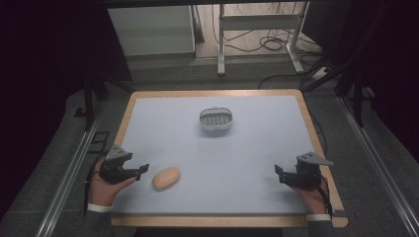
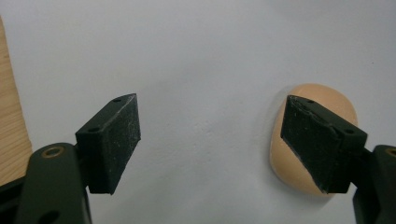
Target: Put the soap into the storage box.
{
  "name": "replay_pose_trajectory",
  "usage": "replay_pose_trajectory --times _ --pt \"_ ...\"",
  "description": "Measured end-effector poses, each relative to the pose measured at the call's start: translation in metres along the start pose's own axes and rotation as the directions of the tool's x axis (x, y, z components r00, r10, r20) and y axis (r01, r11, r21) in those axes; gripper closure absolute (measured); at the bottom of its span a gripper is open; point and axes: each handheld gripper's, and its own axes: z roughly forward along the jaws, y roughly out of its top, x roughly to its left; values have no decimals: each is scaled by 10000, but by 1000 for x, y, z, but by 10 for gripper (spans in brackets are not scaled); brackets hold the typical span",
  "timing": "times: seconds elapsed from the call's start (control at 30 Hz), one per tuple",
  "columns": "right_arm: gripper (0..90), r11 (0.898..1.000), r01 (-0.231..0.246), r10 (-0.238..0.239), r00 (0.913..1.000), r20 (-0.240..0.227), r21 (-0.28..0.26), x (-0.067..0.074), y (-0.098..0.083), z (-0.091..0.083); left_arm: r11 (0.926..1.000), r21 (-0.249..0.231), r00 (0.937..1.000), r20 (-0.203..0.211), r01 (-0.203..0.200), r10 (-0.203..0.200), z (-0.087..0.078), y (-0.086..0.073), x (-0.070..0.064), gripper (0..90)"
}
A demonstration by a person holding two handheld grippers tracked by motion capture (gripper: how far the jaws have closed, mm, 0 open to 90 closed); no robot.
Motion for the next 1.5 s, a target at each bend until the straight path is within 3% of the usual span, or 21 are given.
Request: replay_pose_trajectory --times 0.33,0.53,0.73,1.13,1.5 --pt "85 9999 -170 170 9998 50 15 -4 0 -3 9994 272 9997 50 -222 221 -2 5 1 203" --pt "84 9997 -243 244 9997 32 -89 -6 0 -5 9962 413 9969 169 -772 765 -12 16 -3 203" --pt "85 9997 -243 243 9997 14 -97 -7 0 -5 9925 607 9930 576 -1066 1031 -13 24 -5 200" --pt "85 9998 -172 172 9998 -42 -96 -6 -1 -4 9864 909 9869 975 -1371 1282 -6 26 -12 197" --pt "85 9999 -125 125 9999 4 -83 -5 -1 -4 9692 1403 9684 1758 -2023 1767 2 28 -23 192"
